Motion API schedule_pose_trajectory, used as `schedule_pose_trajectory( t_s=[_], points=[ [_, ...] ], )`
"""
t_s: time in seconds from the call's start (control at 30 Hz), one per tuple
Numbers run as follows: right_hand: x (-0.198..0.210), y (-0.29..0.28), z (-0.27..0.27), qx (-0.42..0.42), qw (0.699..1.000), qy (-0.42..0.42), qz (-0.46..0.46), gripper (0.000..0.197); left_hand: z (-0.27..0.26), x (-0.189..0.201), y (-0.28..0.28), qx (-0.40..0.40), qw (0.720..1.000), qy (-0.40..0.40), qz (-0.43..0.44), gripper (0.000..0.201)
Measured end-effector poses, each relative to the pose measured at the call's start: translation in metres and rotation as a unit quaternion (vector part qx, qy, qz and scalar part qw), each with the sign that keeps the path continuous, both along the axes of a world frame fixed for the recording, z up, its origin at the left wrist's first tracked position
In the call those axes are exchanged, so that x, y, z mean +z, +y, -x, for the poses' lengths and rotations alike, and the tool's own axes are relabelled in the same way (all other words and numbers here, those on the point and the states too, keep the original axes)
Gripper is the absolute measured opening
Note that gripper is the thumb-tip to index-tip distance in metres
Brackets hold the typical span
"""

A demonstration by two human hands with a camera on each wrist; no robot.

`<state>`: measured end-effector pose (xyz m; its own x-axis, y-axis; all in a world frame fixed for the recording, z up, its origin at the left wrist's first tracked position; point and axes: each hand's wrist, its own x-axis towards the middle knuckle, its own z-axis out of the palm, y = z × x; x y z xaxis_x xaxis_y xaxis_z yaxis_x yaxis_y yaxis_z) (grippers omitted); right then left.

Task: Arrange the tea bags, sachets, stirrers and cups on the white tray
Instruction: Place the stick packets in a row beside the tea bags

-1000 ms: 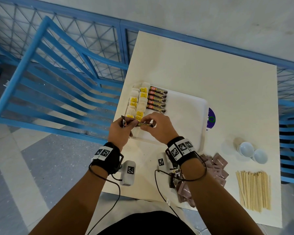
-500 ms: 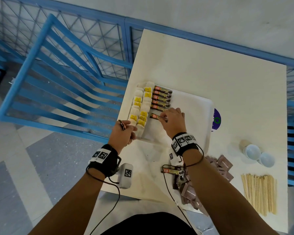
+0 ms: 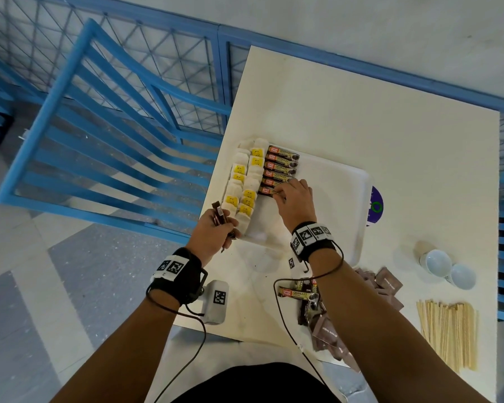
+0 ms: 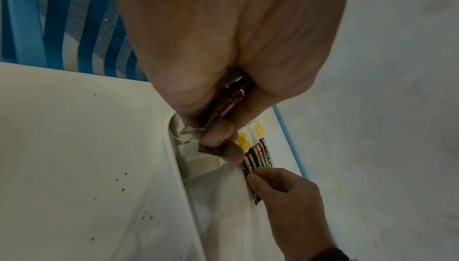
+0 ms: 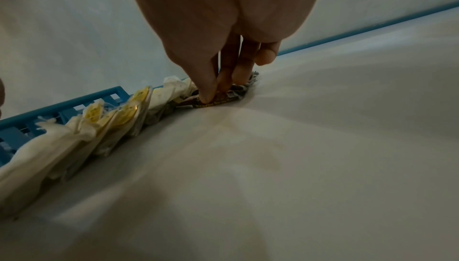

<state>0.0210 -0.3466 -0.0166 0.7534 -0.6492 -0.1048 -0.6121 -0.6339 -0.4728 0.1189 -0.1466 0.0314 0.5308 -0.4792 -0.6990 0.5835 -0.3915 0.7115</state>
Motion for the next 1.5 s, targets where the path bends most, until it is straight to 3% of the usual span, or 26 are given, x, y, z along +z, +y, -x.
schedule_pose_trajectory(
  t_s=[0.3,0.4,0.47,0.6,0.73,0.97,1.13,1.37,1.43,1.5],
  points=[
    [0.013,0.008,0.005,-0.036,0.998,-0.05,-0.007,0.017,0.003,0.016,-0.001,-0.052,0.998,-0.026,0.002,0.029],
    [0.041,0.025,0.004,-0.062,0.983,-0.112,-0.135,0.016,0.004,0.023,-0.004,-0.052,0.998,-0.042,0.005,0.027],
    [0.056,0.034,0.0,-0.063,0.964,-0.084,-0.246,0.024,0.006,0.024,-0.007,-0.048,0.997,-0.068,0.003,0.025],
    [0.061,0.038,0.004,-0.028,0.948,-0.076,-0.307,0.012,0.007,0.018,-0.007,-0.05,0.993,-0.109,0.0,0.03],
    [0.061,0.036,0.01,-0.083,0.917,-0.124,-0.369,0.012,0.003,0.017,-0.004,-0.043,0.996,-0.084,-0.003,0.028],
    [0.06,0.037,0.013,-0.111,0.896,-0.165,-0.396,0.015,0.004,0.024,-0.005,-0.021,0.996,-0.086,0.018,0.023],
    [0.06,0.043,0.01,-0.16,0.854,-0.167,-0.466,0.036,0.005,0.02,-0.007,0.014,0.997,-0.077,0.022,0.021],
    [0.059,0.048,0.003,-0.191,0.836,-0.205,-0.472,0.025,0.012,0.033,-0.013,-0.054,0.996,-0.074,0.024,0.024],
    [0.06,0.048,0.004,-0.188,0.843,-0.194,-0.465,0.03,0.01,0.029,-0.013,-0.081,0.992,-0.093,-0.001,0.018],
    [0.061,0.048,0.006,-0.158,0.871,-0.166,-0.435,0.028,0.008,0.025,-0.014,-0.045,0.995,-0.086,-0.01,0.013]
  ],
)
